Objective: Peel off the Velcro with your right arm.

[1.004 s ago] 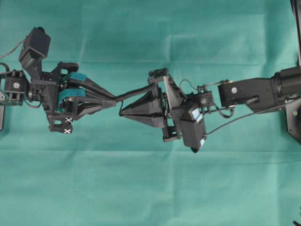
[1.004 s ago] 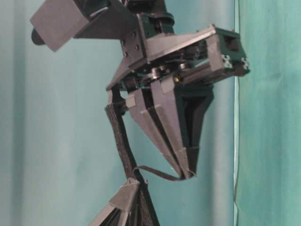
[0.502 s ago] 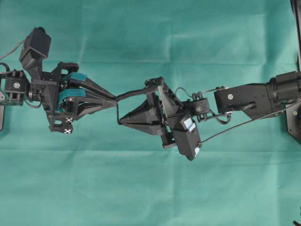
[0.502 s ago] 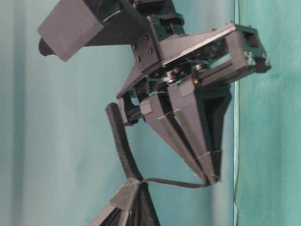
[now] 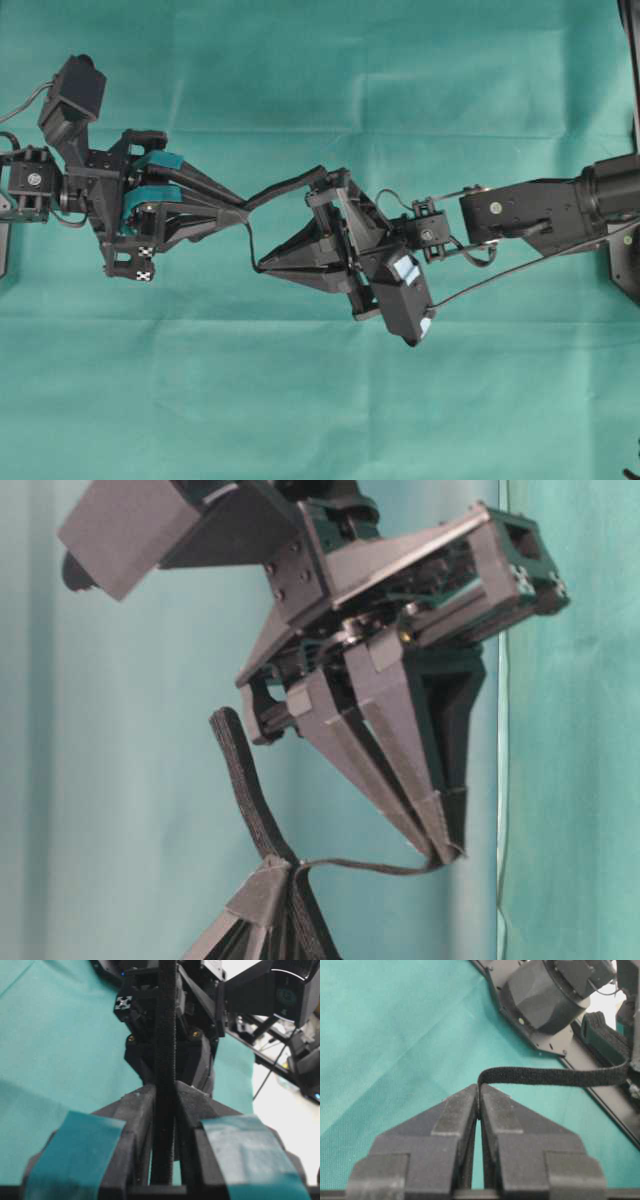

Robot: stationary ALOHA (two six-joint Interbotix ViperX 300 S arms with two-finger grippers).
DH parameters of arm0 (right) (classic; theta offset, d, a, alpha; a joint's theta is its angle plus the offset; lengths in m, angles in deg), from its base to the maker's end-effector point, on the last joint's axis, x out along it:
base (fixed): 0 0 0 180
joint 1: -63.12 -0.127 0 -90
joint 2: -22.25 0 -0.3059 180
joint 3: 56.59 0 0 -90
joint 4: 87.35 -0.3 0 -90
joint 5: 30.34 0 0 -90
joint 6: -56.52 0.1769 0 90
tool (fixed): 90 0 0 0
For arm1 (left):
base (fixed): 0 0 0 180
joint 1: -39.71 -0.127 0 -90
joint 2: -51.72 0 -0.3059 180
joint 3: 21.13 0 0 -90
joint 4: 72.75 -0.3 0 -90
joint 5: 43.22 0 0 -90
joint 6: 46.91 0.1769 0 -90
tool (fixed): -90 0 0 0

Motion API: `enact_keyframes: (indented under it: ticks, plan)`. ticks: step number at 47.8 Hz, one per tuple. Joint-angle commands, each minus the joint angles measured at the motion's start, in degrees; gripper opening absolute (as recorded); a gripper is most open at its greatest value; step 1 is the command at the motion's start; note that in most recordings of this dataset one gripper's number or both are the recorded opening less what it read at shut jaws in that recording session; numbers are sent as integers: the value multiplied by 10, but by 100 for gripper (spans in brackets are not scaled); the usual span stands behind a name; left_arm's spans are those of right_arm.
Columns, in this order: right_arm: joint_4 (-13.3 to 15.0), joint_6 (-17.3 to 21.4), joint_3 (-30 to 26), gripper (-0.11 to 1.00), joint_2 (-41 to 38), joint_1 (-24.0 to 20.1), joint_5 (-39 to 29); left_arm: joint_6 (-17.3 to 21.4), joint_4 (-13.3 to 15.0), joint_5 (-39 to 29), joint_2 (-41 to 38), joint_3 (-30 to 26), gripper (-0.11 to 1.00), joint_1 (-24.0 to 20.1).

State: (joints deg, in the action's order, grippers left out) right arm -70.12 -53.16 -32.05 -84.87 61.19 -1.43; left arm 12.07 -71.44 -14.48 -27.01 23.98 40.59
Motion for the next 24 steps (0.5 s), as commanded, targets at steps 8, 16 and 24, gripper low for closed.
enact_keyframes:
  ticks: [8, 16, 24]
  plan:
    - [-2, 1, 4, -9, 22, -4, 2, 0, 1, 7, 12, -5, 10, -3]
    - [-2, 2, 4, -9, 24, -3, 2, 0, 1, 7, 16, -4, 10, -2]
    - [-3, 2, 4, -8, 33, -3, 3, 0, 1, 7, 16, -4, 10, -2]
